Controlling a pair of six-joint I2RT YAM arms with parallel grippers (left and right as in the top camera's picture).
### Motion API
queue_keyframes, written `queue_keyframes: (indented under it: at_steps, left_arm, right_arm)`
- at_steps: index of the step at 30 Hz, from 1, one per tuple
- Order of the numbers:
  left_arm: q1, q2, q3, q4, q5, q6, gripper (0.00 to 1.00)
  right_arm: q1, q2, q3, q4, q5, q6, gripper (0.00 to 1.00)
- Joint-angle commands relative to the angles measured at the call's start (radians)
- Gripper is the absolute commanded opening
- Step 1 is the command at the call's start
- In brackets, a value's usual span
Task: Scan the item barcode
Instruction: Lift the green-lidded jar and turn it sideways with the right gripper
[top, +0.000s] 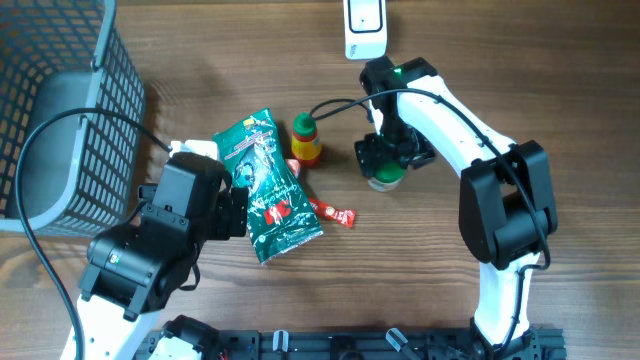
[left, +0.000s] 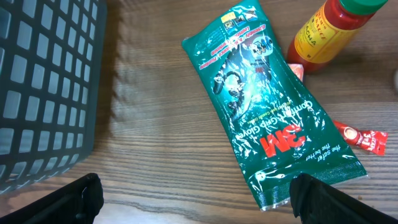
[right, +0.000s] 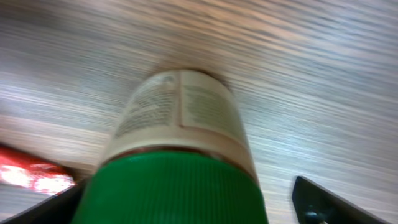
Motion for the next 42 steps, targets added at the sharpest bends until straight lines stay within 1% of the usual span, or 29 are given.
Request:
queue_keyframes:
  at_steps: [1,4,7,8,10,11,12,14,16,20,21,22,26,28,30,33,37,42]
  left_arm:
    - [-0.001,-0.001,0.000,0.003,-0.009,0.012,1.00]
    - [-0.001,-0.001,0.000,0.003,-0.009,0.012,1.00]
    - [-0.001,-0.001,0.000,0.003,-0.009,0.012,1.00]
    - [-0.001,-0.001,0.000,0.003,-0.009,0.012,1.00]
    - [-0.001,-0.001,0.000,0.003,-0.009,0.012,1.00]
    - [-0.001,-0.001,0.000,0.003,-0.009,0.012,1.00]
    - [-0.001,-0.001,0.000,0.003,-0.009,0.012,1.00]
    - [-0.001,-0.001,0.000,0.003,-0.009,0.012,1.00]
    - [-0.001,-0.001,0.000,0.003,-0.009,0.012,1.00]
    - [-0.001,-0.001,0.000,0.003,-0.009,0.012,1.00]
    - [-0.001,-0.001,0.000,0.003,-0.009,0.012,1.00]
    - [-0.001,-0.001,0.000,0.003,-0.009,0.012,1.00]
    - [-0.001,-0.001,0.000,0.003,-0.009,0.012,1.00]
    - [-0.001,-0.001,0.000,0.003,-0.009,0.012,1.00]
    - [-0.001,-0.001,0.000,0.003,-0.009,0.012,1.00]
    - [-0.001,-0.001,0.000,0.003,-0.009,0.012,1.00]
    - [-0.001,-0.001,0.000,0.003,-0.009,0.012,1.00]
    - [-0.001,-0.001,0.000,0.003,-0.009,0.012,1.00]
  right_arm:
    - [0.005,-0.015,0.024,-0.050,0.234,-0.018,1.00]
    - [0.007,-0.043,0.106,-0.121,0.217,0.051,1.00]
    - [0.010,-0.117,0.215,-0.202,0.122,0.058,1.00]
    - [0.010,-0.152,0.238,-0.210,0.090,0.092,1.00]
    - [0.010,-0.217,0.252,-0.196,0.048,0.264,1.00]
    - [0.006,-0.239,0.252,-0.191,0.048,0.401,1.00]
    - [0.000,-0.258,0.252,-0.206,0.048,0.620,1.00]
    - [-0.003,-0.264,0.249,-0.231,0.049,0.936,1.00]
    - [-0.003,-0.262,0.196,-0.175,0.048,1.103,1.00]
    - [-0.007,-0.262,0.045,-0.085,0.048,1.347,1.00]
    - [-0.006,-0.262,0.014,-0.058,0.048,1.380,1.00]
    - [-0.006,-0.262,-0.030,-0.001,0.048,1.390,1.00]
    - [-0.019,-0.262,-0.169,0.137,0.044,1.389,1.00]
    - [-0.046,-0.262,-0.231,0.222,0.010,1.389,1.00]
    - [-0.071,-0.262,-0.264,0.269,-0.028,1.389,1.00]
    - [-0.090,-0.256,-0.286,0.309,-0.041,1.386,1.00]
    - [-0.090,-0.219,-0.286,0.372,-0.076,1.328,1.00]
    - [-0.092,-0.138,-0.286,0.368,-0.163,1.312,1.00]
